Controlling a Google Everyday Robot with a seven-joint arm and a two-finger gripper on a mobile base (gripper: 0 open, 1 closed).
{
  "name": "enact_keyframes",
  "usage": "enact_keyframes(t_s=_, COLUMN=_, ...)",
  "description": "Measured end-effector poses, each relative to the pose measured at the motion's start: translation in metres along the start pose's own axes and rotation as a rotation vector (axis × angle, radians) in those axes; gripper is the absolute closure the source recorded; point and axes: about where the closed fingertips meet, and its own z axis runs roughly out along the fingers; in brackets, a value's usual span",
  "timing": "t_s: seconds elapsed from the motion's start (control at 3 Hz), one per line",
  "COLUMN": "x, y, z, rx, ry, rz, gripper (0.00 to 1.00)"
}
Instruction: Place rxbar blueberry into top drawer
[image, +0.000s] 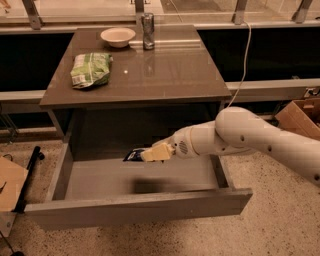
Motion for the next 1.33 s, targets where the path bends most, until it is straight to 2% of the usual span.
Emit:
enact_keyframes(t_s=0.33, x=0.0124, y=-0.0074, z=0.0251, rx=0.016, ry=0.04, rz=0.047, gripper=0.76)
enact_keyframes(t_s=0.67, x=0.0117, y=-0.0056, z=0.0268, rx=0.012, ry=0.041, rz=0.048, gripper=0.53)
enact_keyframes(t_s=1.0, x=0.0119, y=-0.0039, z=0.0288, rx=0.007, ry=0.043, rz=0.046, gripper=0.22)
enact_keyframes(t_s=1.33, x=0.012, y=-0.0026, z=0.0303, rx=0.004, ry=0.045, rz=0.045, gripper=0.0)
